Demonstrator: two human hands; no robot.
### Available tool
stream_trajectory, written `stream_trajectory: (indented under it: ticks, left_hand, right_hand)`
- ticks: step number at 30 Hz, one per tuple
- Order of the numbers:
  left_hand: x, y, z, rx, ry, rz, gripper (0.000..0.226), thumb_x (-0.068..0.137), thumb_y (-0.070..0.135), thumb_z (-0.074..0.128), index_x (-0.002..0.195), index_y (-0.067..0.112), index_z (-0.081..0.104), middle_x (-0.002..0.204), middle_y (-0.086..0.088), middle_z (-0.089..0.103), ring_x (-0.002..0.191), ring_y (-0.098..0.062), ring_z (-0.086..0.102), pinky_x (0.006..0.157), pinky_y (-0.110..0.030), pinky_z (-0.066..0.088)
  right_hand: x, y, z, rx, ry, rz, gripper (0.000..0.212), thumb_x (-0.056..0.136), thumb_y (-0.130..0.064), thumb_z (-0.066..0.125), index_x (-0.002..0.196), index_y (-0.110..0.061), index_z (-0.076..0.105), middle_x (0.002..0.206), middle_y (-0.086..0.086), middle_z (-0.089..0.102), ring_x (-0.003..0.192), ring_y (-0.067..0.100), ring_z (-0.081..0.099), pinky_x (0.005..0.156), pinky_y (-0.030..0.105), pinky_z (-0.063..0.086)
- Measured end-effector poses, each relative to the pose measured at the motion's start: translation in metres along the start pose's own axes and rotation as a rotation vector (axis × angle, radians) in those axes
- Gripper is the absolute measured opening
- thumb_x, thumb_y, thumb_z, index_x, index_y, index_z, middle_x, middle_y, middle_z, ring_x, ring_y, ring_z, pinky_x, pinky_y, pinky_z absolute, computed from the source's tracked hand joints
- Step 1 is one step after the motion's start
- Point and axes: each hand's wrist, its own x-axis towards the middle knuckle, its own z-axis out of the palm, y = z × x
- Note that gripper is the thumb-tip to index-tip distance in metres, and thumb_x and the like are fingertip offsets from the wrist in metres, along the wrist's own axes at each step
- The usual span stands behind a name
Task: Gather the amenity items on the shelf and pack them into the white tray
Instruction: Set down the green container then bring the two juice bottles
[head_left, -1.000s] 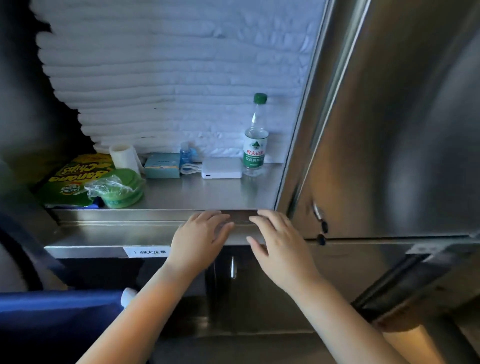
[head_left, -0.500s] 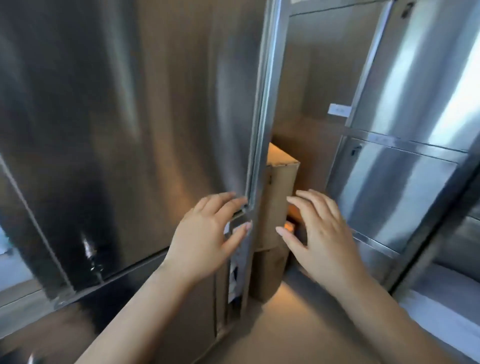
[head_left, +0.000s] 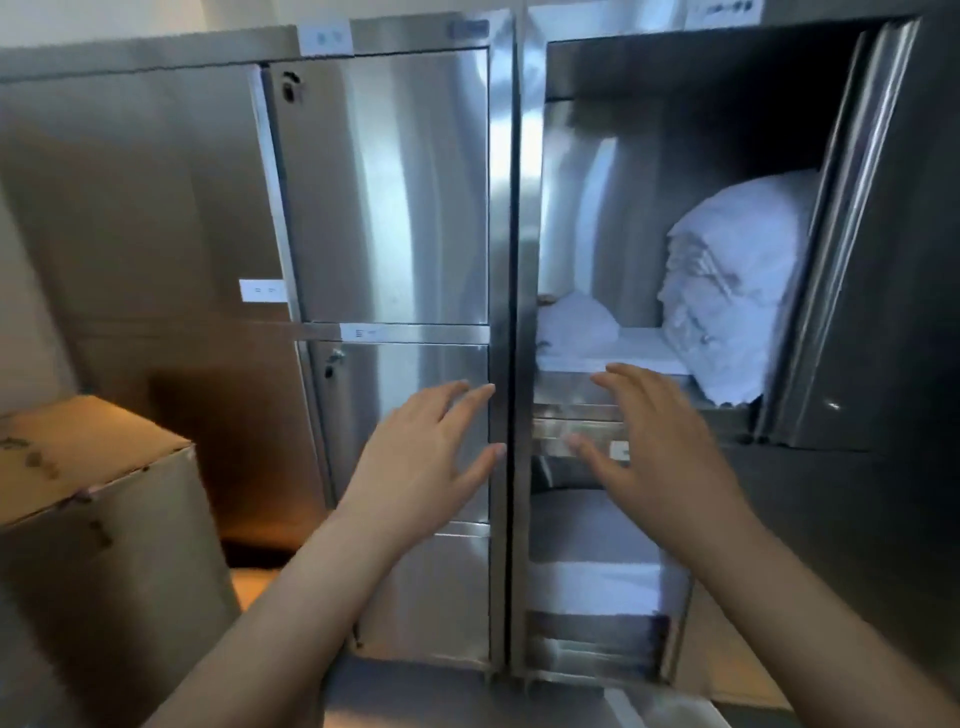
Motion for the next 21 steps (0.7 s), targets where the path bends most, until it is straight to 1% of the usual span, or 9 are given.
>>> stream_trajectory:
  ticks: [3,7,11,14,18,21]
  left_hand:
    - [0.076,0.005,0.046,-0.043,-0.016,0.051,0.061,0.092,0.056,0.037,0.146,0.031,0.025,0.148,0.009,0.032,0.133,-0.011,0.031,0.106,-0.027,0.026]
    - [0.156,0.013,0.108,-0.113,-0.022,0.083,0.059,0.092,0.053,0.039,0.144,0.028,0.030,0.146,0.007,0.035,0.132,-0.013,0.033,0.106,-0.029,0.029]
    - [0.218,0.030,0.172,-0.160,-0.052,0.101,0.060,0.092,0.050,0.042,0.144,0.025,0.030,0.145,0.006,0.038,0.131,-0.013,0.035,0.105,-0.029,0.030]
    - [0.259,0.042,0.214,-0.179,-0.070,0.105,0.061,0.092,0.049,0.044,0.145,0.025,0.028,0.146,0.006,0.037,0.131,-0.013,0.034,0.106,-0.030,0.030]
    - [0.312,0.050,0.262,-0.167,-0.078,0.092,0.061,0.092,0.049,0.042,0.146,0.024,0.026,0.147,0.004,0.035,0.132,-0.014,0.034,0.107,-0.031,0.030]
    - [0.351,0.052,0.294,-0.137,-0.077,0.071,0.061,0.094,0.048,0.040,0.147,0.025,0.023,0.150,0.005,0.031,0.135,-0.013,0.029,0.109,-0.031,0.027]
  right_hand:
    - [0.045,0.054,0.010,-0.056,-0.003,0.042,0.060,0.088,-0.049,0.054,0.139,-0.020,0.039,0.147,-0.003,0.034,0.137,0.013,0.022,0.111,0.027,0.018]
    - [0.090,0.123,0.028,-0.077,0.013,0.099,0.058,0.088,-0.047,0.053,0.138,-0.021,0.039,0.145,-0.004,0.036,0.135,0.011,0.024,0.109,0.024,0.019]
    - [0.106,0.190,0.053,-0.109,-0.018,0.163,0.061,0.089,-0.052,0.049,0.141,-0.026,0.034,0.146,-0.009,0.034,0.136,0.009,0.023,0.112,0.028,0.022]
    - [0.120,0.239,0.066,-0.136,-0.056,0.195,0.060,0.088,-0.050,0.051,0.140,-0.026,0.035,0.145,-0.008,0.035,0.135,0.009,0.025,0.113,0.030,0.024]
    - [0.159,0.303,0.086,-0.126,-0.052,0.208,0.058,0.088,-0.046,0.052,0.139,-0.021,0.039,0.144,-0.005,0.037,0.134,0.010,0.027,0.110,0.026,0.022]
    - [0.195,0.347,0.108,-0.103,-0.072,0.185,0.058,0.090,-0.043,0.054,0.140,-0.021,0.036,0.145,-0.004,0.035,0.134,0.010,0.024,0.109,0.022,0.019]
